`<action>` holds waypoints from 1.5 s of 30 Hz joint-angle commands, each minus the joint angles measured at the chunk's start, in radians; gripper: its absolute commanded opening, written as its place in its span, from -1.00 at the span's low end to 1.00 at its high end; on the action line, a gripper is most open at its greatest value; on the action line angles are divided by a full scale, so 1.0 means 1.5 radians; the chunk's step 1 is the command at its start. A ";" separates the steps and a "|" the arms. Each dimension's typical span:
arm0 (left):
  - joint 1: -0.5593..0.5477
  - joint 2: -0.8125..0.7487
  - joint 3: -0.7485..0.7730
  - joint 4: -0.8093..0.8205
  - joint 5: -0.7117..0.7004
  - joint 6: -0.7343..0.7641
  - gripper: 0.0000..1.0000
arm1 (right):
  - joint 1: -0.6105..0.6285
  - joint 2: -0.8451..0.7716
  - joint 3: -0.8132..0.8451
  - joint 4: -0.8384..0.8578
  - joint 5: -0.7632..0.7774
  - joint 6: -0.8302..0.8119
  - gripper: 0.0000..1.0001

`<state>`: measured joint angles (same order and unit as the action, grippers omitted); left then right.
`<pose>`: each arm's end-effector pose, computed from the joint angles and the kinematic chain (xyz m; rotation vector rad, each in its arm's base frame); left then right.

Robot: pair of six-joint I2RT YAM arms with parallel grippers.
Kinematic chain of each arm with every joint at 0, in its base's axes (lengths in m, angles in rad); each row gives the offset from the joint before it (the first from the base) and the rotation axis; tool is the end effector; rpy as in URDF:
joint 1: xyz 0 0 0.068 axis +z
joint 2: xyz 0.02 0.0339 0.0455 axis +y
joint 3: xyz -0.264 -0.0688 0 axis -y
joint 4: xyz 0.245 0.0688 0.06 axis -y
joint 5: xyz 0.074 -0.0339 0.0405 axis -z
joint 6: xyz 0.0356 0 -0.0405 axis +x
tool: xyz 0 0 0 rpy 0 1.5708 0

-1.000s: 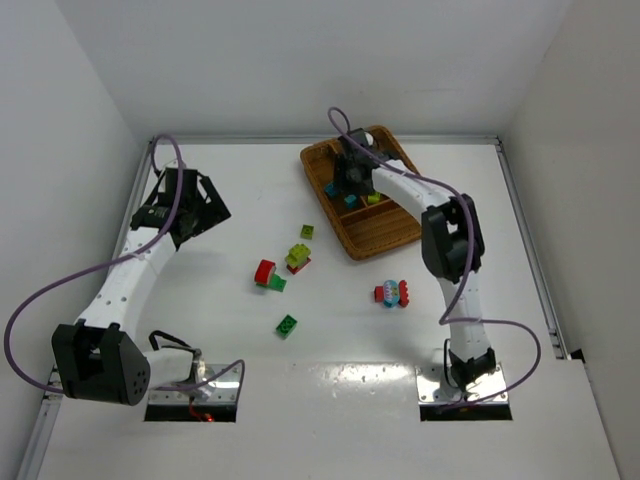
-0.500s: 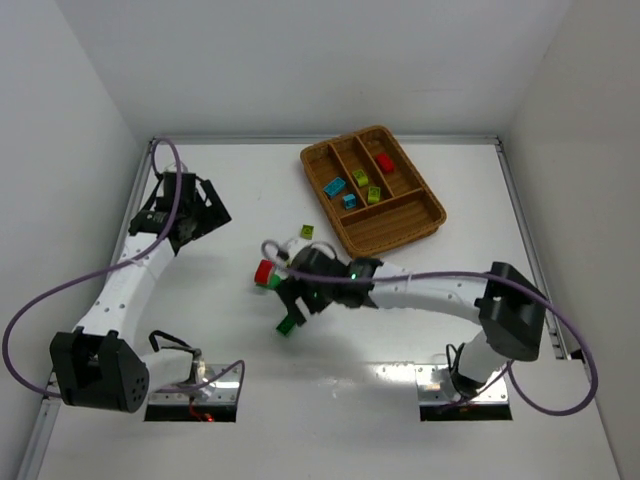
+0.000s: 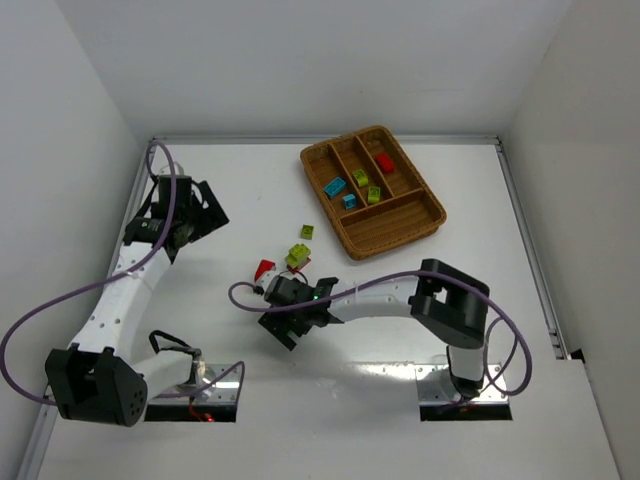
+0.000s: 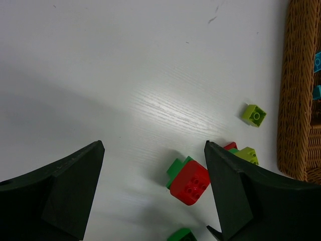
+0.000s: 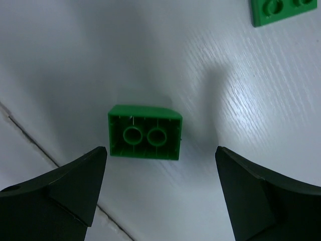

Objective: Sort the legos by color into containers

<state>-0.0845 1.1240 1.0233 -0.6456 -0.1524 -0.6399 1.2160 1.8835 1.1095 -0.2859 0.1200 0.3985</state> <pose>0.2355 -0.0145 0.3125 -0.7083 2.2031 -0.1933 0.1332 0.3472 0.1410 -1.0252 2.4726 0.3937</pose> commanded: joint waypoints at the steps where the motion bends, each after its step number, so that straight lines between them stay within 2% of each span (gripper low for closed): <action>1: 0.005 -0.018 0.006 -0.001 -0.012 0.010 0.75 | -0.001 0.023 0.048 0.032 0.014 -0.023 0.80; 4: 0.005 -0.024 0.006 -0.007 -0.025 0.010 0.75 | -0.001 0.053 0.067 0.032 0.014 -0.023 0.80; 6: 0.005 -0.024 0.006 -0.007 -0.025 0.010 0.75 | 0.005 0.059 0.073 0.032 0.028 -0.023 0.71; 7: 0.005 -0.024 0.012 -0.007 -0.025 0.010 0.75 | 0.012 0.059 0.073 0.032 0.028 -0.023 0.58; 10: 0.005 -0.018 0.012 -0.007 -0.025 0.010 0.75 | 0.012 0.059 0.073 0.038 0.036 -0.023 0.36; 11: 0.005 -0.018 0.012 -0.007 -0.025 0.010 0.75 | 0.012 0.059 0.073 0.038 0.043 -0.023 0.21; 14: 0.005 -0.012 0.012 -0.007 -0.025 0.010 0.75 | 0.012 0.035 0.067 0.021 0.072 -0.011 -0.08; 15: 0.005 -0.006 0.012 -0.007 -0.025 0.010 0.75 | 0.004 0.027 0.067 0.008 0.080 -0.002 -0.12; 19: 0.005 -0.006 0.018 -0.007 -0.031 0.016 0.75 | -0.041 -0.044 0.049 -0.025 0.133 0.015 -0.12; 22: 0.005 0.000 0.018 -0.007 -0.031 0.017 0.75 | -0.159 -0.111 0.031 -0.049 0.140 0.043 -0.12; 27: 0.005 0.021 0.018 0.000 -0.025 0.017 0.75 | -0.308 -0.169 0.028 -0.068 0.126 0.070 -0.12; 32: 0.005 0.036 0.024 0.000 -0.010 0.017 0.75 | -0.472 -0.153 0.052 -0.083 0.126 0.122 -0.12; 36: 0.005 0.058 0.032 0.006 0.009 0.030 0.75 | -0.560 -0.118 0.052 -0.066 0.098 0.129 -0.10; 45: 0.005 0.081 0.038 0.006 0.036 0.043 0.75 | -0.619 -0.024 0.127 -0.056 0.086 0.117 -0.10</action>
<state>-0.0841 1.2469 1.0409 -0.6567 -0.1181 -0.5880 0.2939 1.8435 1.2263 -0.3904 0.2661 0.5724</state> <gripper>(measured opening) 0.874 0.503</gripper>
